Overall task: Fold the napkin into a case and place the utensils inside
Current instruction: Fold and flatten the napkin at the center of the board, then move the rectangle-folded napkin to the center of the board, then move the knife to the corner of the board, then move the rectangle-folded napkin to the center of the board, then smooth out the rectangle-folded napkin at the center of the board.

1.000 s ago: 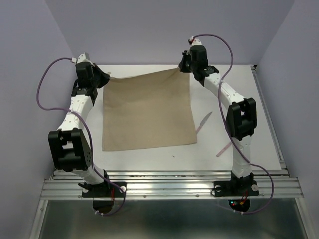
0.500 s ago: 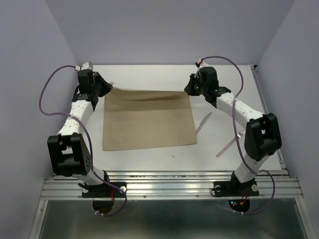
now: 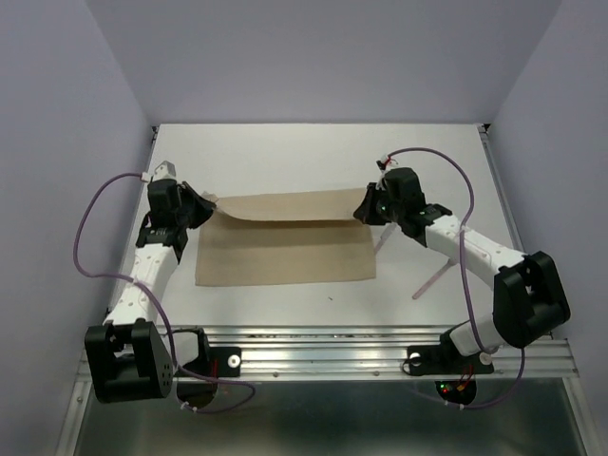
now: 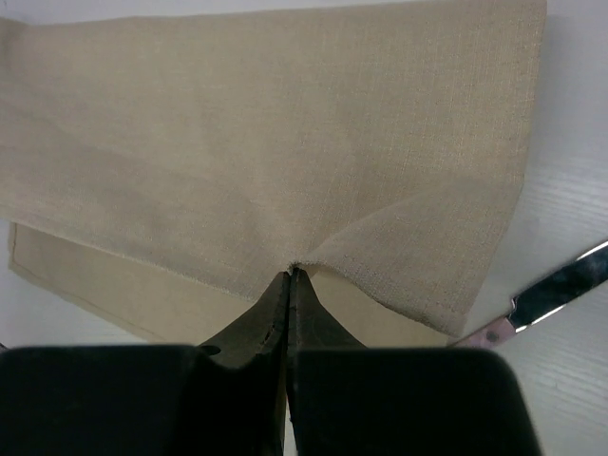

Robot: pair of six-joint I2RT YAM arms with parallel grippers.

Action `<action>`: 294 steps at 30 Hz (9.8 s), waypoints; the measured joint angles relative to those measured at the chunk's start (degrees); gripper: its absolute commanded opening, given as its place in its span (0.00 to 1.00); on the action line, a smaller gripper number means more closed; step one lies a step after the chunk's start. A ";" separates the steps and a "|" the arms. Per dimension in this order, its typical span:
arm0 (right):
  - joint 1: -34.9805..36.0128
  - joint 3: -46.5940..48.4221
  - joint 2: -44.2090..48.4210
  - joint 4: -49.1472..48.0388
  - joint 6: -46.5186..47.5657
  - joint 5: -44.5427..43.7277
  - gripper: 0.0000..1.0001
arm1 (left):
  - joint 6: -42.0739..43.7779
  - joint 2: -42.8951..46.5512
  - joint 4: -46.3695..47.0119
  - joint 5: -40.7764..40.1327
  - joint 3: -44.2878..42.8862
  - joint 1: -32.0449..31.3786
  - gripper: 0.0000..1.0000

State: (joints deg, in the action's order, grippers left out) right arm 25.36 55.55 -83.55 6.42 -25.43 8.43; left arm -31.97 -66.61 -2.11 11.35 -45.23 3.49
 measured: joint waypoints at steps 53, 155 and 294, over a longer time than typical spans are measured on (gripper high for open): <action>9.49 -10.75 5.20 11.32 -10.21 0.20 0.69 | -8.81 5.77 -9.77 -4.13 10.91 0.02 0.82; -4.50 2.40 -13.77 23.65 -9.88 -30.36 0.01 | -8.76 -20.11 -3.89 -0.35 3.21 5.25 0.52; -2.86 1.55 -9.25 19.50 -7.56 -24.06 0.34 | 1.49 -19.58 -16.48 -9.70 -2.99 -9.29 0.23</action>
State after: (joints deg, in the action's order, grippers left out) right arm 22.50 57.10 -92.79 25.91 -32.99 -15.64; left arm -30.48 -86.19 -18.59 1.65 -48.23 -5.80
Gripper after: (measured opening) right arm 0.339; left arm 0.155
